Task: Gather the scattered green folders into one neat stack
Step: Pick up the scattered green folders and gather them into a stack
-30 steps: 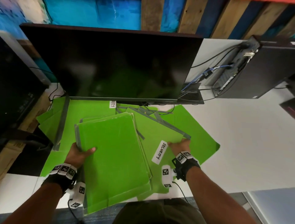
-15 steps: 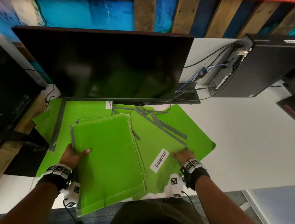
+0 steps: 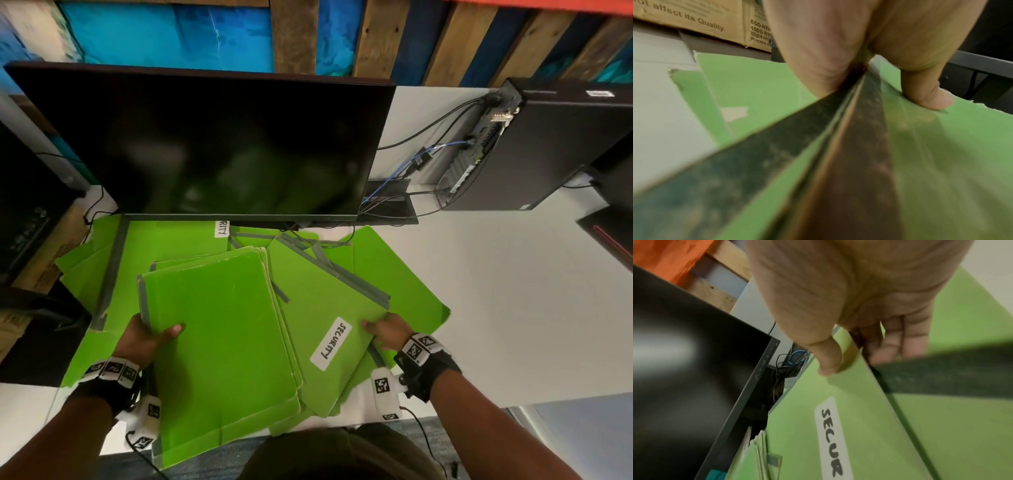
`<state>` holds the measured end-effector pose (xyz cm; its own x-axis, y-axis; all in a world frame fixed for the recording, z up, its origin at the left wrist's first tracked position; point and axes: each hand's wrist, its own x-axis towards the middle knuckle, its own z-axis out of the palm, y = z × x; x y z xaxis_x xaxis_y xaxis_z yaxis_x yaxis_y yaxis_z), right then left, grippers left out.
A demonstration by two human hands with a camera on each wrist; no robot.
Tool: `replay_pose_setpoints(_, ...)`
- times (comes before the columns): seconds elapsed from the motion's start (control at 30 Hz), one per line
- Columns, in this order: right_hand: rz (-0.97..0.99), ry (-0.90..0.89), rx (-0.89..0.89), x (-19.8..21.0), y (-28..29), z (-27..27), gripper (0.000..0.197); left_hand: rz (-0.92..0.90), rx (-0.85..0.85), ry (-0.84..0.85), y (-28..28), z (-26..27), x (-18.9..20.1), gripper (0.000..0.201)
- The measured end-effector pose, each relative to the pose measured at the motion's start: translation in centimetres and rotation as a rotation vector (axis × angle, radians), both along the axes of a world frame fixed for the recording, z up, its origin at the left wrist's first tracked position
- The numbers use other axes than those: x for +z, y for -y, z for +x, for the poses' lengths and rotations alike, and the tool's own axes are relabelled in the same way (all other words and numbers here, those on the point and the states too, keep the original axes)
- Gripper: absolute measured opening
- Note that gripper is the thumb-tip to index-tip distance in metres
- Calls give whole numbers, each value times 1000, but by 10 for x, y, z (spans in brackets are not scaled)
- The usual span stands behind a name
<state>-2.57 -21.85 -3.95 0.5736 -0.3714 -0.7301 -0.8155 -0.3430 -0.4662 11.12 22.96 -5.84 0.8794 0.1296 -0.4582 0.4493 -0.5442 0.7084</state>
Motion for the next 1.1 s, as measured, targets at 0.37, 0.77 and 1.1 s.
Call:
replay_pose_setpoints(0.37, -34, 391, -85, 33, 23, 32, 40, -61, 28, -30, 0, 3, -2, 47)
replay_pose_setpoints(0.77, -409, 359, 681, 205, 99, 89, 16, -361, 366, -82, 5, -5, 7, 11)
replay_pose_setpoints(1.1, -557, 582, 1288, 199, -58, 172, 47, -441, 525, -210, 7, -3, 7, 52)
